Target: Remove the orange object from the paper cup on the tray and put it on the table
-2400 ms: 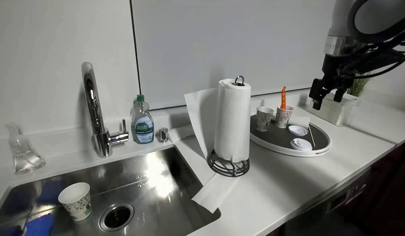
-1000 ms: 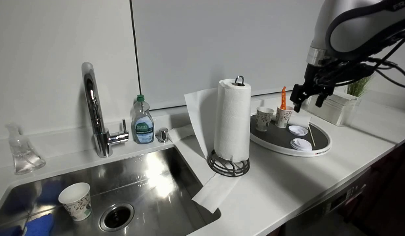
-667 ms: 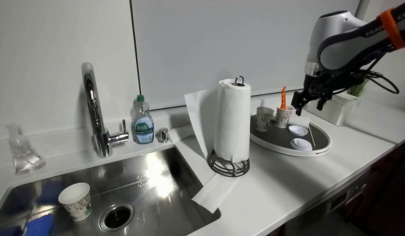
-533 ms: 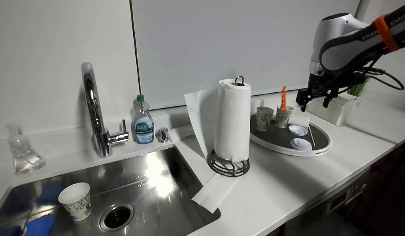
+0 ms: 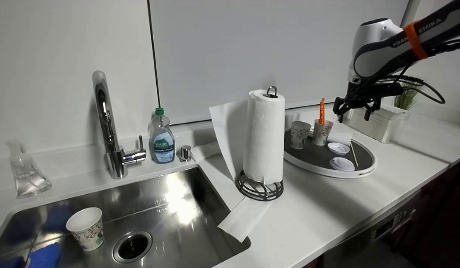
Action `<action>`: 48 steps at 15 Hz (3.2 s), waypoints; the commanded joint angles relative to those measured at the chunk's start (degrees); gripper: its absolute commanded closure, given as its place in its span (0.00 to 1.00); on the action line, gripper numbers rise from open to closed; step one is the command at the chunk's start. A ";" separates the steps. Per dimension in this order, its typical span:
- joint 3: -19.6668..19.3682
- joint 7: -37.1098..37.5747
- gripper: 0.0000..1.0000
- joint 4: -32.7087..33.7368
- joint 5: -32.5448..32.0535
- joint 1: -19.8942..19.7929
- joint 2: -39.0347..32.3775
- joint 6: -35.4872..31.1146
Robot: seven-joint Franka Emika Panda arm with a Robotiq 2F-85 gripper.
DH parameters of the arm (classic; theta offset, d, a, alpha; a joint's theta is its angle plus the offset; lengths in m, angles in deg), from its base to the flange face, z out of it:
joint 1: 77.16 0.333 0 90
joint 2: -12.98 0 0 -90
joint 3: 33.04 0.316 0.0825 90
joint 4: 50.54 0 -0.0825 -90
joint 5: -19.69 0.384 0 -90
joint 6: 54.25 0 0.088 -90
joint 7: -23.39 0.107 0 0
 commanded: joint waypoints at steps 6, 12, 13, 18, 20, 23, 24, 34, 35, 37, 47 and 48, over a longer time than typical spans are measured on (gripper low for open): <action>-5.44 25.02 0.00 14.27 -4.49 5.44 -14.02 -14.07; -18.20 40.68 0.00 28.60 -17.46 12.40 -27.65 -21.13; -19.68 42.65 0.00 30.94 -19.27 13.24 -29.76 -20.74; -21.86 47.71 0.13 38.06 -23.32 14.90 -37.02 -17.79; -21.99 48.43 0.34 39.66 -24.04 15.07 -38.96 -16.95; -22.01 49.08 0.58 40.93 -24.73 15.09 -40.40 -15.84; -22.12 49.39 0.67 41.06 -25.07 15.20 -40.62 -15.42; -21.22 51.03 1.00 40.70 -28.76 15.49 -39.98 -12.70; -21.13 51.19 1.00 40.65 -29.06 15.50 -39.87 -12.44; -20.93 51.29 1.00 40.12 -29.62 15.60 -39.30 -11.59; -20.02 54.73 1.00 34.98 -36.58 17.49 -30.11 -4.70; -19.85 56.00 1.00 34.08 -38.17 17.68 -28.39 -4.04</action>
